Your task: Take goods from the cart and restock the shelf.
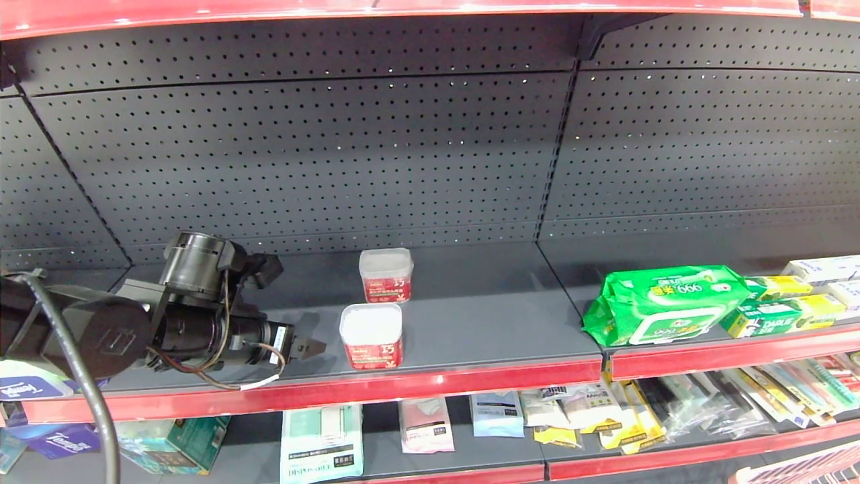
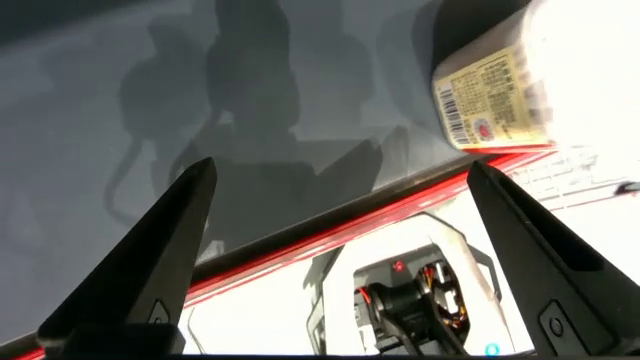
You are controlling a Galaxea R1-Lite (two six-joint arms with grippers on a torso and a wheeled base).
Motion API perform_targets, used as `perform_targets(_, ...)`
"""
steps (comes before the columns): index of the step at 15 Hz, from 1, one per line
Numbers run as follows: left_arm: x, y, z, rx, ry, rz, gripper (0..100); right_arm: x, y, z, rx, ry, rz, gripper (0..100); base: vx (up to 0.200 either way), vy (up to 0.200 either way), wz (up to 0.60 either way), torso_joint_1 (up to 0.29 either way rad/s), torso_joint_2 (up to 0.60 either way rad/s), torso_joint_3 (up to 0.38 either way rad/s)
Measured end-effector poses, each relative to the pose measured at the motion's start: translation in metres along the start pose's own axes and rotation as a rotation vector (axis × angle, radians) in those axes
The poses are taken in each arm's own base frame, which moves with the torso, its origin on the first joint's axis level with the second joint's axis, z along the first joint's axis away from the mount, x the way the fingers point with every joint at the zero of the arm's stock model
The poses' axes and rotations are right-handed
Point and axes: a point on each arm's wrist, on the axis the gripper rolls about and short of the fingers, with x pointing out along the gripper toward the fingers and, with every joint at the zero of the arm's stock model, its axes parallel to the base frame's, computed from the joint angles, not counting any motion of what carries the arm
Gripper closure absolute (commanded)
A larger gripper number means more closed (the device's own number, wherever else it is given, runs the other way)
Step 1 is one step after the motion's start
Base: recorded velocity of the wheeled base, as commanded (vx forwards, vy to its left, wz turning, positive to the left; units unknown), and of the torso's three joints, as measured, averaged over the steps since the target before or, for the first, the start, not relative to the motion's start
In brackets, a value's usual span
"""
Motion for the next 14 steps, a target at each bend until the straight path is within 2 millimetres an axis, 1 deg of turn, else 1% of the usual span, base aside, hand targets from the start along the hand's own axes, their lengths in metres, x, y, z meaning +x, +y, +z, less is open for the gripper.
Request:
perform_targets(4, 0.008, 0.004, 0.003, -0.003, -0.029, 0.009, 0, 0.0, 0.0, 0.0, 0.0, 0.0, 0.0, 0, 0.0, 0.0, 0.0, 0.0, 0.0, 0.0)
perform_targets(8, 0.017, 0.006, 0.002, -0.006, -0.018, 0.009, 0, 0.0, 0.0, 0.0, 0.0, 0.0, 0.0, 0, 0.0, 0.0, 0.0, 0.0, 0.0, 0.0)
perform_targets(14, 0.027, 0.007, 0.009, -0.006, -0.022, 0.009, 0, 0.0, 0.0, 0.0, -0.002, 0.0, 0.0, 0, 0.0, 0.0, 0.0, 0.0, 0.0, 0.0)
